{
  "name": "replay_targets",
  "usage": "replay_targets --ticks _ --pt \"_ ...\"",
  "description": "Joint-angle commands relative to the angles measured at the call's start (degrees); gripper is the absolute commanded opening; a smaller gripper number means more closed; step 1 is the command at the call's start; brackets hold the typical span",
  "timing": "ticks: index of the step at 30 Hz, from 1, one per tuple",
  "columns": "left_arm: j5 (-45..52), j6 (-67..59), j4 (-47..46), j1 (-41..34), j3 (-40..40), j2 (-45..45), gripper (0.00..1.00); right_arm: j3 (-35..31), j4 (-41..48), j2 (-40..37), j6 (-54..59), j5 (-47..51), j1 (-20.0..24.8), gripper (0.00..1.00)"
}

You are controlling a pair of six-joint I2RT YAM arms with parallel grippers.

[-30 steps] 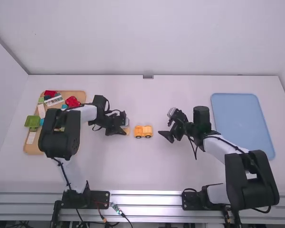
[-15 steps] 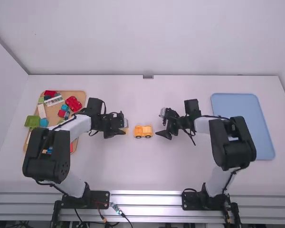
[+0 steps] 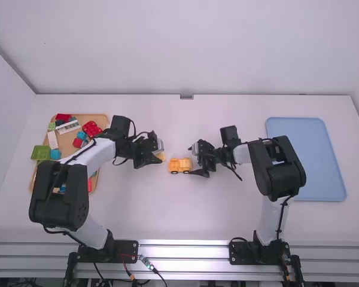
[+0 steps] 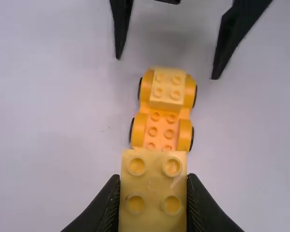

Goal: Assemble lego blocks to make yellow taxi

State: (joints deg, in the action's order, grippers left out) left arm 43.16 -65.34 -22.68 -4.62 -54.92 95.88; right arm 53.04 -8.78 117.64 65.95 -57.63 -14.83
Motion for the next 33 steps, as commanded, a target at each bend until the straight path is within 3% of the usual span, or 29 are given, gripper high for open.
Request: replay_targets --ticks 1,6,23,28,33 --pt "-1.5 -0.3 -0.5 -4.0 -0.6 -0.9 0.02 -0.6 -2.2 1.3 -6.6 1.8 -0.4 0.99" --pt "-8.5 4.4 2.8 -9.9 -0.3 -0.9 0.02 0.5 -2.4 3.9 -7.7 2.4 -2.1 0.99" --pt "-8.1 4.1 6.8 -9.4 0.2 3.4 0.02 0.7 -3.5 4.1 -10.4 2.3 -5.6 1.00" --pt "-6.8 3.9 6.9 -9.4 0.2 3.8 0.02 0.5 -4.3 4.1 -11.1 3.5 -5.7 0.89" --pt "-6.7 3.6 6.9 -9.3 0.2 3.9 0.02 0.5 -4.2 4.1 -11.1 3.5 -5.7 0.68"
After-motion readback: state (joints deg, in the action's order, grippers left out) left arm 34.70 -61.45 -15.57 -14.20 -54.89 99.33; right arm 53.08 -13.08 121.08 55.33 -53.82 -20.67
